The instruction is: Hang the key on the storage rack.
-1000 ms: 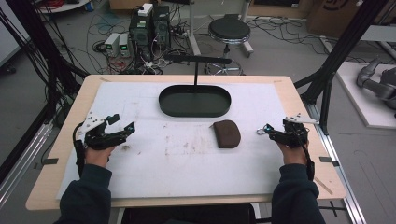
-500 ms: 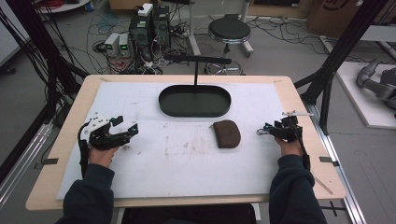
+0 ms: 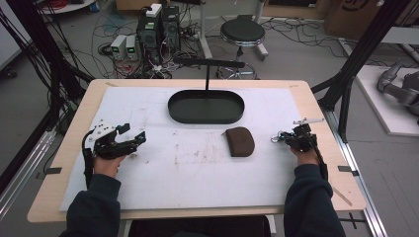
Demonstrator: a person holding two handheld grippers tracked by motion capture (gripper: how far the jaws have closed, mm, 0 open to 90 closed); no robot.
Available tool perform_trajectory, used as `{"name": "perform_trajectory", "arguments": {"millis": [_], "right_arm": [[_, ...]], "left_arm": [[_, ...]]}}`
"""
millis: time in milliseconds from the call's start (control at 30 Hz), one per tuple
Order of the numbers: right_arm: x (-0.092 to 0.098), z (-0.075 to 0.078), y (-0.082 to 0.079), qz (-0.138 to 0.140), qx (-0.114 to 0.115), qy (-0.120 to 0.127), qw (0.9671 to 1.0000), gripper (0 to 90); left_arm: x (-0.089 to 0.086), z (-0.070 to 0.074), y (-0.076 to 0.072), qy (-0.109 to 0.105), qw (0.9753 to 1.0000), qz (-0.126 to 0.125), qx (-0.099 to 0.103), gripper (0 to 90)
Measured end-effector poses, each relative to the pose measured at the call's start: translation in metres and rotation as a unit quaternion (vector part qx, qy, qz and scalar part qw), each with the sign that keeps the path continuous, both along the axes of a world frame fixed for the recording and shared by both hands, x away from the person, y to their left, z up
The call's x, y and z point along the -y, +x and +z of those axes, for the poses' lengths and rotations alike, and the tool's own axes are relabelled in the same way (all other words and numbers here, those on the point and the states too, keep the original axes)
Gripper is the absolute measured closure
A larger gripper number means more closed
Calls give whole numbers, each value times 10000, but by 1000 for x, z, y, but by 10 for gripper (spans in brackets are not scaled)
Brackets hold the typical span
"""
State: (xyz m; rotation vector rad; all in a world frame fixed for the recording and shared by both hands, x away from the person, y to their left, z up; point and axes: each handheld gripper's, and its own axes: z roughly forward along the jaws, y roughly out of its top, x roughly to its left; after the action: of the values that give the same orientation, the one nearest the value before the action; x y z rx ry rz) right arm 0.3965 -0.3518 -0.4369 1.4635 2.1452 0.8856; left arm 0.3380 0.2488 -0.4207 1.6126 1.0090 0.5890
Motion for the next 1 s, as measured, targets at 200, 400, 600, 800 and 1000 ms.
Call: {"name": "perform_trajectory", "arguments": {"millis": [200, 400, 600, 800, 1000], "right_arm": [[-3, 1, -2, 113, -40, -250, 9996, 888], [-6, 2, -2, 200, -30, -476, 9987, 889], [-6, 2, -2, 219, -45, -473, 9986, 890], [-6, 7, 0, 140, -215, -23, 9997, 899], [-12, 20, -4, 281, 52, 226, 9993, 899]], "left_arm": [[0, 0, 0, -12, 10000, 3, -10, 248], [-1, -1, 1, 14, 10000, 30, -19, 251], [-1, -1, 0, 29, 10000, 45, -35, 252], [-2, -1, 0, 34, 10000, 31, -27, 254], [-5, -1, 0, -21, 10000, 15, -10, 256]]}}
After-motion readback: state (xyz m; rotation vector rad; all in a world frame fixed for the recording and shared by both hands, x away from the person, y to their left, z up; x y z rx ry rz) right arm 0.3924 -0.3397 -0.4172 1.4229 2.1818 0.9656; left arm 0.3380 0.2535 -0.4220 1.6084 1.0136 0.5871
